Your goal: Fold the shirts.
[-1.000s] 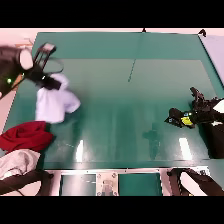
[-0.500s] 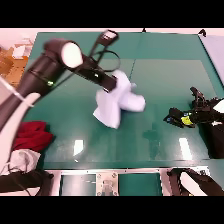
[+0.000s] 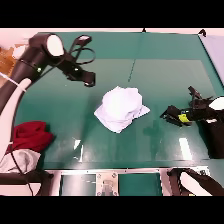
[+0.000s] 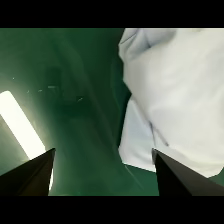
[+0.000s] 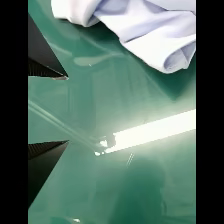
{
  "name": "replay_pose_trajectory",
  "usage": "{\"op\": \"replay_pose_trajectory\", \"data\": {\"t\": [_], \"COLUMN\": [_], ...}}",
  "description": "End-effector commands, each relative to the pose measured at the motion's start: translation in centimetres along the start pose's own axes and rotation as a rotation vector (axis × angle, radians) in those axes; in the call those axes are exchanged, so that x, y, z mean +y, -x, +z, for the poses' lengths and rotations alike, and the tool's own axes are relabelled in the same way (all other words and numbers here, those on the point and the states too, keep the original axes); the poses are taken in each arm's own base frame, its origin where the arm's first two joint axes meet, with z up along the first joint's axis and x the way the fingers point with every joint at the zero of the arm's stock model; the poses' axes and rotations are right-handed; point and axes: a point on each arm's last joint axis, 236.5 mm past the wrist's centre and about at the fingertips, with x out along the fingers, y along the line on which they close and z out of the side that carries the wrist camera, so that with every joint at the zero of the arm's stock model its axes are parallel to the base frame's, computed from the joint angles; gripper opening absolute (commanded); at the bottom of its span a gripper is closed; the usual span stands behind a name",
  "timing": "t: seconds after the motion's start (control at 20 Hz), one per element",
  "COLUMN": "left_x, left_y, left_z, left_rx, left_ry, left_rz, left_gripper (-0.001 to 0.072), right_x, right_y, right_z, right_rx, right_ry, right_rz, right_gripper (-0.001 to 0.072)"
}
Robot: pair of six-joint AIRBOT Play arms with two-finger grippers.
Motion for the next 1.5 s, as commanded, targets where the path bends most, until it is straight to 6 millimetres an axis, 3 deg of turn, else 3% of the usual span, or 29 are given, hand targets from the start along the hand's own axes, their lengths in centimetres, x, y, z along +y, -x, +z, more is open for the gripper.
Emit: {"op": "replay_pose_trajectory", "data": {"t": [0.0, 0.15, 0.35, 0.55, 0.7, 0.75, 0.85, 0.9, 1.0, 1.1, 1.2, 1.3, 1.45], "left_x": [2.0, 1.5, -3.0, -6.6, -8.3, -8.9, -9.7, -9.9, -9.8, -8.2, -6.5, -6.5, -8.6], "left_y": [-2.8, -7.4, -11.6, -14.5, -15.4, -15.2, -14.4, -13.7, -10.8, -6.3, 0.0, 7.5, 18.2], "left_z": [-1.1, -0.2, 0.9, 0.7, 1.6, 2.0, 2.5, 2.8, 3.8, 5.7, 7.9, 9.1, 8.4], "left_rx": [-0.024, -0.117, -0.122, -0.120, -0.159, -0.177, -0.201, -0.198, -0.204, -0.257, -0.363, -0.482, -0.649], "left_ry": [0.202, 0.307, 0.367, 0.310, 0.313, 0.306, 0.266, 0.245, 0.195, 0.156, 0.091, -0.003, -0.174], "left_rz": [-0.120, -0.227, -0.472, -0.523, -0.552, -0.569, -0.607, -0.629, -0.679, -0.656, -0.591, -0.517, -0.386], "left_gripper": [0.0720, 0.0720, 0.0720, 0.0720, 0.0718, 0.0607, 0.0023, 0.0024, 0.0023, 0.0023, 0.0023, 0.0023, 0.0024], "right_x": [1.9, 4.1, 6.1, 7.3, 7.7, 7.7, 8.0, 8.2, 9.0, 10.4, 12.7, 15.7, 21.7], "right_y": [-3.0, -6.1, -10.0, -10.8, -10.4, -10.3, -9.8, -9.2, -6.2, -0.9, 6.4, 14.1, 26.4], "right_z": [1.6, 2.5, 2.0, 3.5, 4.2, 4.3, 4.7, 5.0, 6.6, 9.1, 11.4, 12.4, 10.2], "right_rx": [0.012, 0.024, 0.089, 0.068, 0.051, 0.048, 0.045, 0.047, 0.035, -0.018, -0.122, -0.270, -0.532], "right_ry": [-0.039, -0.043, -0.030, 0.002, 0.027, 0.051, 0.075, 0.080, 0.100, 0.126, 0.196, 0.297, 0.494], "right_rz": [0.123, 0.228, 0.280, 0.300, 0.304, 0.306, 0.317, 0.330, 0.382, 0.444, 0.491, 0.512, 0.537], "right_gripper": [0.0418, 0.0374, 0.0366, 0.0345, 0.0094, 0.0022, 0.0021, 0.0021, 0.0021, 0.0020, 0.0021, 0.0021, 0.0020]}}
